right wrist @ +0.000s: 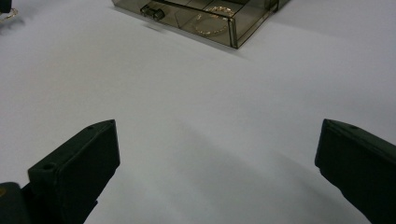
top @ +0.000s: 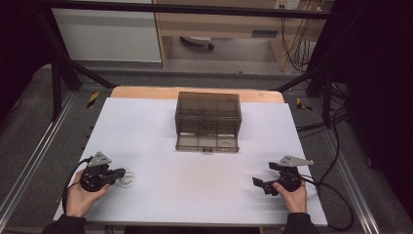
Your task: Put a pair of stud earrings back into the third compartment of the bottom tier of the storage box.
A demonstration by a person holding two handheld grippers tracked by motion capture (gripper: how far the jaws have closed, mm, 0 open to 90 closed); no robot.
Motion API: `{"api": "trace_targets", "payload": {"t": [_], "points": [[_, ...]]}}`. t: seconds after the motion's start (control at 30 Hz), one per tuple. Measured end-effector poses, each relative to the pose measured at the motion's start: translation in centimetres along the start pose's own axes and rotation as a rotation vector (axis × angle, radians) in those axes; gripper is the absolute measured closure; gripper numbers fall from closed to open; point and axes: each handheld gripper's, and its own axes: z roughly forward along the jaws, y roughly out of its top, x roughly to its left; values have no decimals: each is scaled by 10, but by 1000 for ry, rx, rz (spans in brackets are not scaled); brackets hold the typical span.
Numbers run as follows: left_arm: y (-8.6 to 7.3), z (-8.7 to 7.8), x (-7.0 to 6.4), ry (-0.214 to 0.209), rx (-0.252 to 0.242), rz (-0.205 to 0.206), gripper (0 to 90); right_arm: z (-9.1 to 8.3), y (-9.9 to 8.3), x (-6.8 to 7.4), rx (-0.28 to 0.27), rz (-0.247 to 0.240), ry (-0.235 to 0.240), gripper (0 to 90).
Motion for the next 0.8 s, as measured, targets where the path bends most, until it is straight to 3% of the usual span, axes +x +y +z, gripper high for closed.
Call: {"api": "trace_targets", "payload": {"t": [0.43,0.8], "points": [[32,15,-18,-17,-11,34,863,0,0,0,3,-3,-1,6],[76,41,-53,-43,-35,93,863,-1,0,-1,0,-4,-4,6]]}}
